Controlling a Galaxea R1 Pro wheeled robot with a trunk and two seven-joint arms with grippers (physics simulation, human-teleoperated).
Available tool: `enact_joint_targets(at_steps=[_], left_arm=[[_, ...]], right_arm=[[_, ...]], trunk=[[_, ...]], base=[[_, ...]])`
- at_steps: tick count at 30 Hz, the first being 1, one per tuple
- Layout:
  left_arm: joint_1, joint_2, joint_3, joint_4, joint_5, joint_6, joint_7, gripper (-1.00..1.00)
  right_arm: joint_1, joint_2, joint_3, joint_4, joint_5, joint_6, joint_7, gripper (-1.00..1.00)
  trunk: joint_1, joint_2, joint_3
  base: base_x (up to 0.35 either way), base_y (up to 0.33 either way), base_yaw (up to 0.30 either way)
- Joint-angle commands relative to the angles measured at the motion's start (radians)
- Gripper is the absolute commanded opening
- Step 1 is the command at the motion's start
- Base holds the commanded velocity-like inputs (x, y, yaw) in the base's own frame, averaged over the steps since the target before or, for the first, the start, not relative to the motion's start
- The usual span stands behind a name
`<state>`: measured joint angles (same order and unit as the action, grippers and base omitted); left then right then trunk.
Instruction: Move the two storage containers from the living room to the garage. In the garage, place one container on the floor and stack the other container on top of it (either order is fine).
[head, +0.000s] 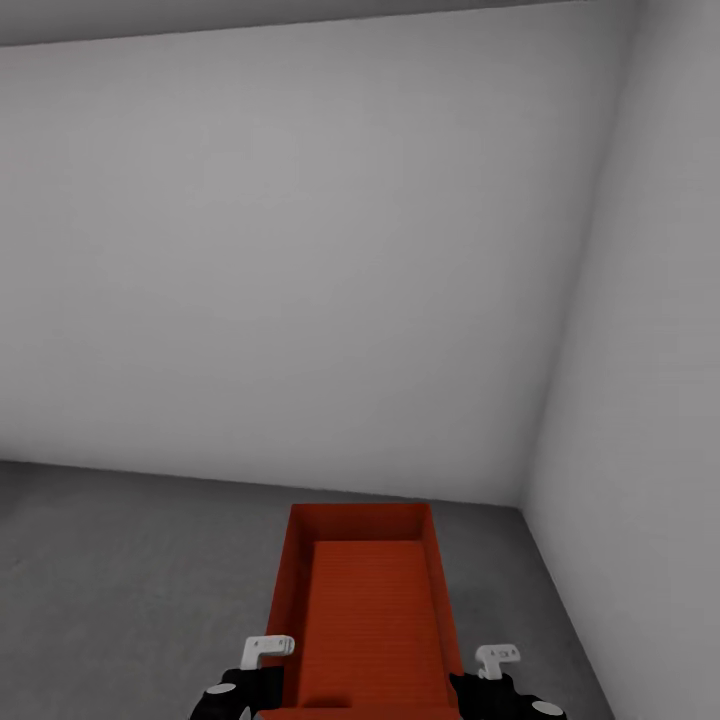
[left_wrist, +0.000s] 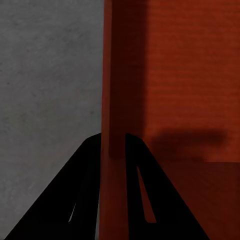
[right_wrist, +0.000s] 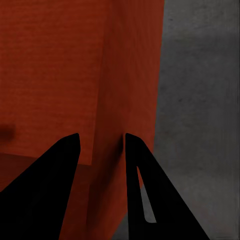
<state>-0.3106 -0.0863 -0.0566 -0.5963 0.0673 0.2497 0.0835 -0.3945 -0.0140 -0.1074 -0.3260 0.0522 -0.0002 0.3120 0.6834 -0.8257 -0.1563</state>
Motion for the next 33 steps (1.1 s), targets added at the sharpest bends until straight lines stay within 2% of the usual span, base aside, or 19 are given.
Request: enact_joint_targets(at_steps=[1,18,24,33], left_arm=[[-0.001,-0.024,0.0,-0.036,-0.001,0.006,0.009,-1.0],[-0.001,-0.023,0.001,-0.036,0.0,0.007,0.009,-1.0],[-0.001,-0.023,0.001,-0.036,0.0,0.006,0.009,-1.0],[-0.001,-0.023,0.001,-0.036,0.0,0.007,0.009,-1.0]], right_arm=[[0.0,0.006,0.032,0.002,0.009,0.0,0.009,-1.0],[0.0,0.006,0.032,0.002,0.009,0.0,0.009,-1.0],[0.0,0.006,0.034,0.002,0.009,0.0,0.009,-1.0],[0.0,0.006,0.035,0.002,0.009,0.0,0.009,-1.0]], trunk=[[0.0,-0.001,-0.002],[0.0,-0.001,-0.002],[0.0,-0.001,-0.002],[0.0,-0.001,-0.002]], base=[[0.178,0.0,-0.274],[0.309,0.0,-0.254],[0.283,0.0,-0.009],[0.028,0.0,0.169]])
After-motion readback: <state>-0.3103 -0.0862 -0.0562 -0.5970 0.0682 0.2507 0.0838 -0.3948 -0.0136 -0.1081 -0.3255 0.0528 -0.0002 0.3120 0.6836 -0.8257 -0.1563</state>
